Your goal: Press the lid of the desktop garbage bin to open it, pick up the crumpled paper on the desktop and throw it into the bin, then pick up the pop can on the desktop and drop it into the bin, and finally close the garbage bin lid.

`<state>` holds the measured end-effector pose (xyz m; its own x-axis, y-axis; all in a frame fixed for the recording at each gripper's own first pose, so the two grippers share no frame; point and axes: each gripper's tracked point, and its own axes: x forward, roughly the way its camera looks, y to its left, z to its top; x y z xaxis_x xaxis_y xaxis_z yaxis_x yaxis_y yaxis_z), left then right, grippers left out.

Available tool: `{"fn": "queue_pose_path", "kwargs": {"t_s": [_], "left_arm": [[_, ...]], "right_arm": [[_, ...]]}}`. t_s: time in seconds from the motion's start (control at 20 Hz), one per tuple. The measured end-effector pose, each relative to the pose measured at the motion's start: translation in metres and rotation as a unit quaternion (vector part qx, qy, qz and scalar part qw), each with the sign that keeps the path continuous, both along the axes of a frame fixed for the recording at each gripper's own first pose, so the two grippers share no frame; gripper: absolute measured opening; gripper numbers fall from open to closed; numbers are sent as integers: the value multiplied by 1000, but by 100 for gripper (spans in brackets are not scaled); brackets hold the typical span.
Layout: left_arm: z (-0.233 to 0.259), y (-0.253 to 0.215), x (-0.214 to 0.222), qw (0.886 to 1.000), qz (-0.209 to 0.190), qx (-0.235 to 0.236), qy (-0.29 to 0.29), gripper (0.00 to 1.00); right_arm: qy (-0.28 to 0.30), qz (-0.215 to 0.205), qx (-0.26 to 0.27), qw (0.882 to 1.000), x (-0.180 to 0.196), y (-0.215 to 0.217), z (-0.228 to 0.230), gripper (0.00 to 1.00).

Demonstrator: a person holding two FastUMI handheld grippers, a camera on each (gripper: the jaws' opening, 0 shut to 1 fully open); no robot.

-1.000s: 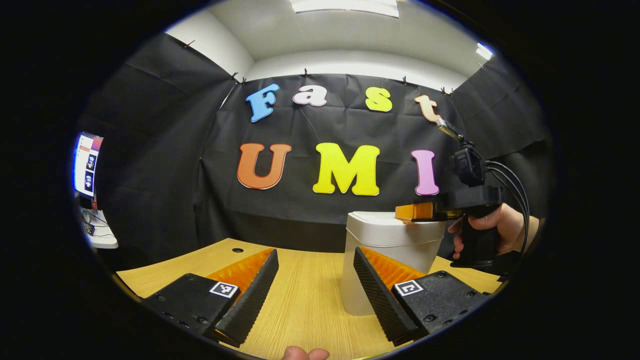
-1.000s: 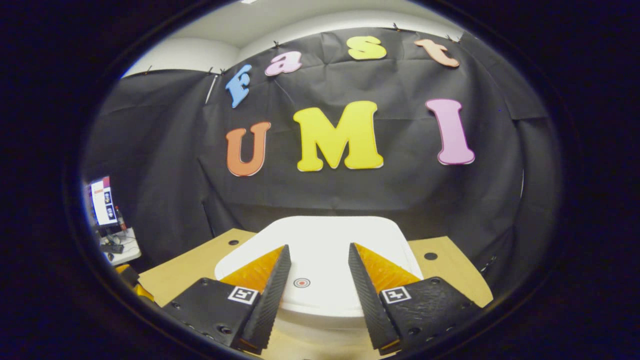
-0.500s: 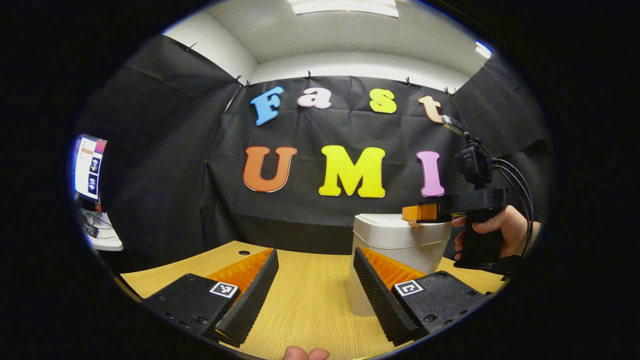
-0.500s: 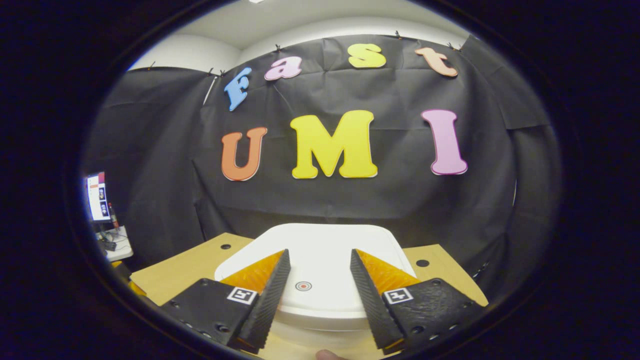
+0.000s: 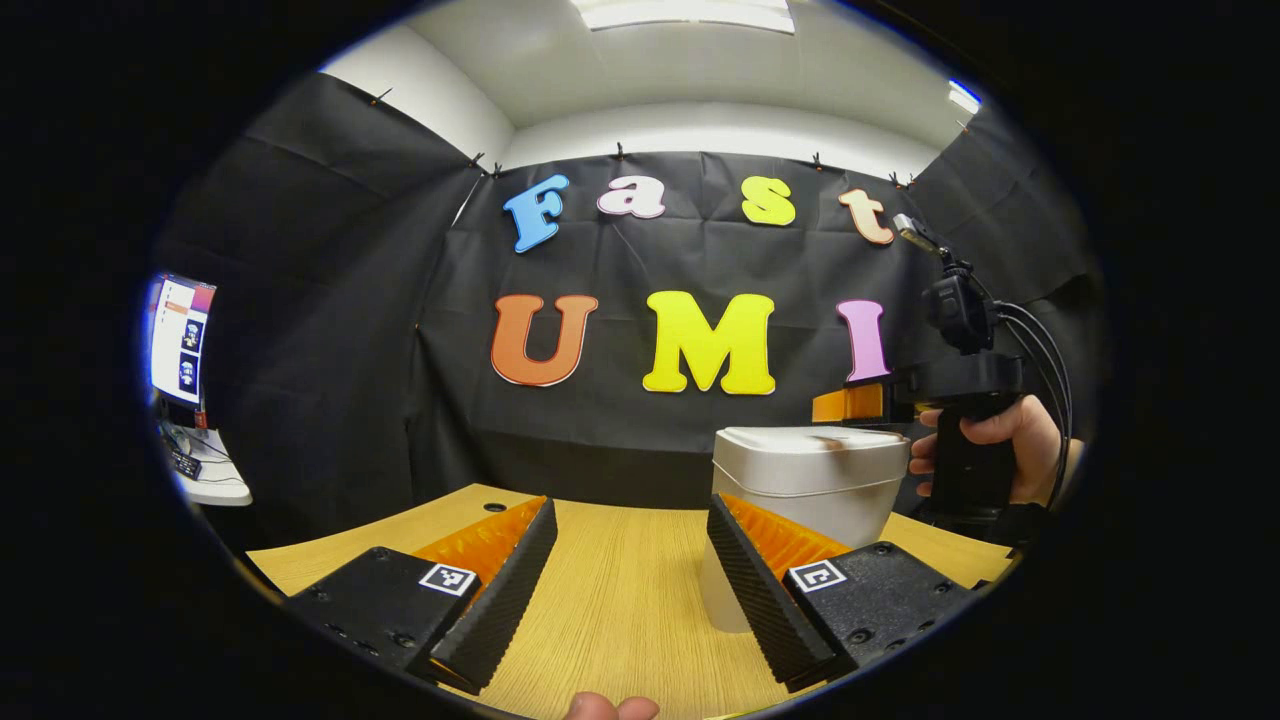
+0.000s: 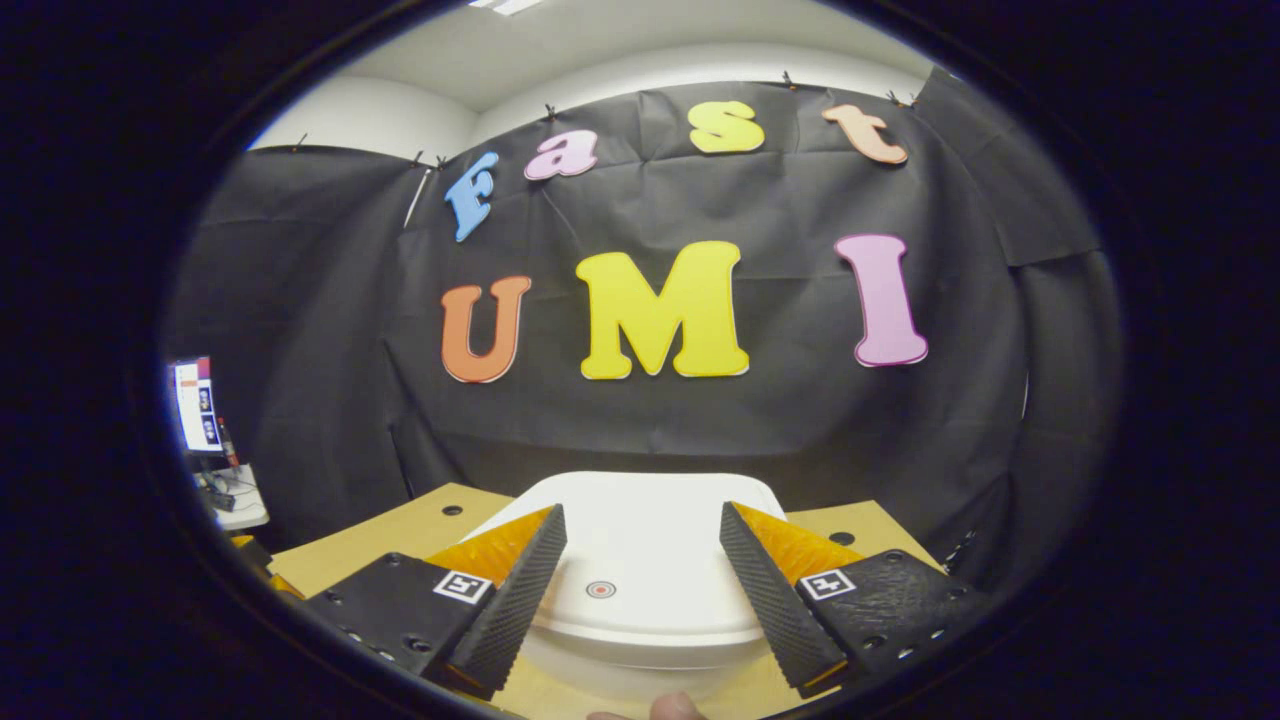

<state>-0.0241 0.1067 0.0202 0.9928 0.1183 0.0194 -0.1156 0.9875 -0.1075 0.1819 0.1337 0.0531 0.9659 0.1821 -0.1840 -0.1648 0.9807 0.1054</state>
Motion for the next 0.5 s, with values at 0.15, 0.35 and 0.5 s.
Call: {"fn": "queue_pose_path", "kwargs": {"t_s": [0.15,0.35,0.5], "left_arm": [[-4,-3,3,1000,-2,-1,4,97],[-2,-10,2,1000,-7,2,3,98],[-4,-16,4,1000,-11,3,6,98]], "right_arm": [[-32,-3,7,999,-16,-12,17,95],[-80,-19,-10,997,-55,-45,22,96],[-98,-44,-14,994,-88,-77,7,95]]}}
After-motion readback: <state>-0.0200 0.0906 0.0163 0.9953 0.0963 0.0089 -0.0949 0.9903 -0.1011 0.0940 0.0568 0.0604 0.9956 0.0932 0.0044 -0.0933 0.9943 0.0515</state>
